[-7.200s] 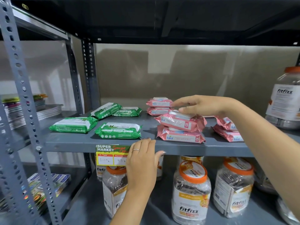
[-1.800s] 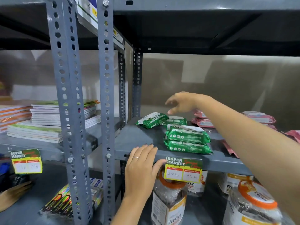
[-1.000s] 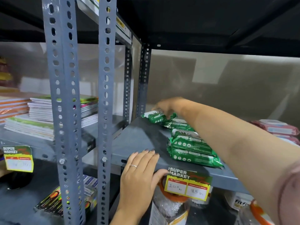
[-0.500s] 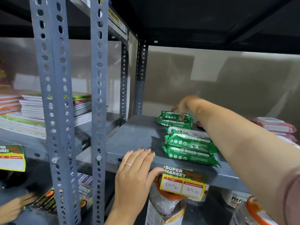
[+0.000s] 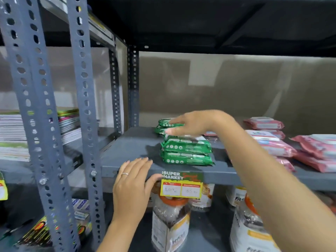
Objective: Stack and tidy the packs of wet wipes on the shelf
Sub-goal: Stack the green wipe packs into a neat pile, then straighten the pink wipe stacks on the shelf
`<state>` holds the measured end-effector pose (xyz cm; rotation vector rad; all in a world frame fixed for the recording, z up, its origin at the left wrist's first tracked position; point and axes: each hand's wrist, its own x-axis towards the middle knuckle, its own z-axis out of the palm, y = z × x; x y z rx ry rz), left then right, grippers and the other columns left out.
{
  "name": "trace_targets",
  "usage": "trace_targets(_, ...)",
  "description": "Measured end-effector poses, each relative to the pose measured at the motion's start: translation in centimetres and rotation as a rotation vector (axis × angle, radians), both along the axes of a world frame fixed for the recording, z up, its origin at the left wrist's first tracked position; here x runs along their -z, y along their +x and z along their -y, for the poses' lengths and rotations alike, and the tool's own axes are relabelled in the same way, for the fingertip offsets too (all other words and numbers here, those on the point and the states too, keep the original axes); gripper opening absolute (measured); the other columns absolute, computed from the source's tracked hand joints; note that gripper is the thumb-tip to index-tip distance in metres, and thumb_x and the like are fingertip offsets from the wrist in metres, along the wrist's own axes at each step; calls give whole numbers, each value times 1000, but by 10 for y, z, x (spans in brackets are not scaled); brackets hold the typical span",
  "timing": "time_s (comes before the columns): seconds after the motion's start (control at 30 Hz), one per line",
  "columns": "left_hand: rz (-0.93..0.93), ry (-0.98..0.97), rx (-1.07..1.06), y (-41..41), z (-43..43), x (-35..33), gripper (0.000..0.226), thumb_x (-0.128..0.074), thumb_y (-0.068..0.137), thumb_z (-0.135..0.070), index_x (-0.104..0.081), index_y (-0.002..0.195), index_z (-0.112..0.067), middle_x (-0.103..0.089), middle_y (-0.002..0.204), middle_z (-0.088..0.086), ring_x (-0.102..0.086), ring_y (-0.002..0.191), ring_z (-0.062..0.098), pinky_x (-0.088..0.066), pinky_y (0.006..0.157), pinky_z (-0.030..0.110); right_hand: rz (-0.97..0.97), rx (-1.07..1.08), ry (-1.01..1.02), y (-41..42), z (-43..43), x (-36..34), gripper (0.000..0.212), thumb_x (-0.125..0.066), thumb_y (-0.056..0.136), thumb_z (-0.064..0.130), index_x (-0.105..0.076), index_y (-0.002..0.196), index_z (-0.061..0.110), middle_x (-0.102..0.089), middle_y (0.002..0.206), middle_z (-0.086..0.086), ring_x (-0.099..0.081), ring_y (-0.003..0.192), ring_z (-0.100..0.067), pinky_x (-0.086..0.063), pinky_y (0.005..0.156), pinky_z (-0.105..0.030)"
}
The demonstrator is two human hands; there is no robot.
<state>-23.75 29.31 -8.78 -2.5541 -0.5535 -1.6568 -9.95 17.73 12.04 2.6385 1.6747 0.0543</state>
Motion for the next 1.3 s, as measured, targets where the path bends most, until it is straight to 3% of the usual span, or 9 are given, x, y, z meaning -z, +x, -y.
trace_targets(0.27, -30, -77, 23, -4, 4, -4, 49, -54, 85, -48, -69, 112, -10, -69, 115, 4, -61, 110, 20, -34, 108, 38, -96, 17, 133, -6, 4, 55, 65, -53, 92, 46, -25, 150, 35, -37, 154, -3, -38, 138, -28, -34, 106, -39)
trace_targets(0.37, -26, -74, 14, -5, 6, -5, 48, -55, 85, -48, -69, 111, -10, -69, 115, 5, -62, 110, 21, -35, 108, 39, -85, 42, 174, -2, 2, 67, 64, -52, 91, 48, -24, 148, 40, -29, 158, -2, -36, 139, -33, -37, 107, -47)
trace_targets(0.53, -50, -102, 18, -7, 7, -5, 52, -52, 85, -49, -68, 114, -9, -68, 117, 6, -60, 112, 22, -34, 108, 41, -36, 105, 174, 1, 0, 80, 63, -42, 90, 57, -14, 146, 50, -16, 161, 5, -13, 145, -40, -28, 104, -68)
trace_targets(0.67, -59, -149, 16, -8, 11, -7, 58, -58, 86, -52, -64, 121, -6, -61, 128, 8, -52, 125, 22, -30, 111, 46, -48, 96, 197, -7, 3, 79, 66, -43, 92, 54, -10, 149, 46, -12, 162, 4, -3, 148, -38, -18, 106, -71)
trace_targets(0.77, -48, -162, -37, -11, 27, -10, 56, -70, 79, -36, -61, 126, -8, -45, 145, 10, -36, 137, 26, -16, 116, 48, -158, 29, 350, -9, 23, 72, 78, -52, 90, 48, -6, 152, 37, -8, 163, 3, 3, 150, -27, -11, 113, -66)
trace_targets(0.87, 14, -93, -22, -7, 58, -19, 53, -73, 80, -34, -61, 127, -14, -39, 150, 11, -29, 140, 30, -5, 117, 46, -192, -35, 611, 2, 56, 59, 74, -60, 90, 36, -21, 152, 23, -17, 161, -4, -12, 149, -21, -18, 118, -42)
trace_targets(1.0, -75, 116, 236, 28, 118, -27, 50, -57, 85, -36, -59, 129, -13, -53, 139, 8, -48, 128, 27, -24, 113, 44, 13, 107, 737, 46, 105, 43, 51, -65, 85, 26, -55, 133, 13, -48, 142, -12, -44, 132, -25, -35, 109, -33)
trace_targets(1.1, -191, 117, 324, 58, 146, -26, 51, -63, 83, -32, -58, 130, -12, -57, 135, 6, -55, 122, 22, -33, 109, 36, 52, 243, 652, 76, 140, 38, 56, -68, 82, 31, -54, 134, 12, -53, 134, -11, -51, 123, -26, -36, 103, -29)
trace_targets(1.3, -385, 101, 257, 86, 161, -21, 62, -70, 77, -35, -56, 132, -12, -51, 141, 7, -48, 129, 23, -27, 111, 42, -120, 322, 483, 89, 166, 57, 59, -55, 89, 48, -41, 143, 27, -41, 151, -5, -43, 135, -26, -37, 110, -44)
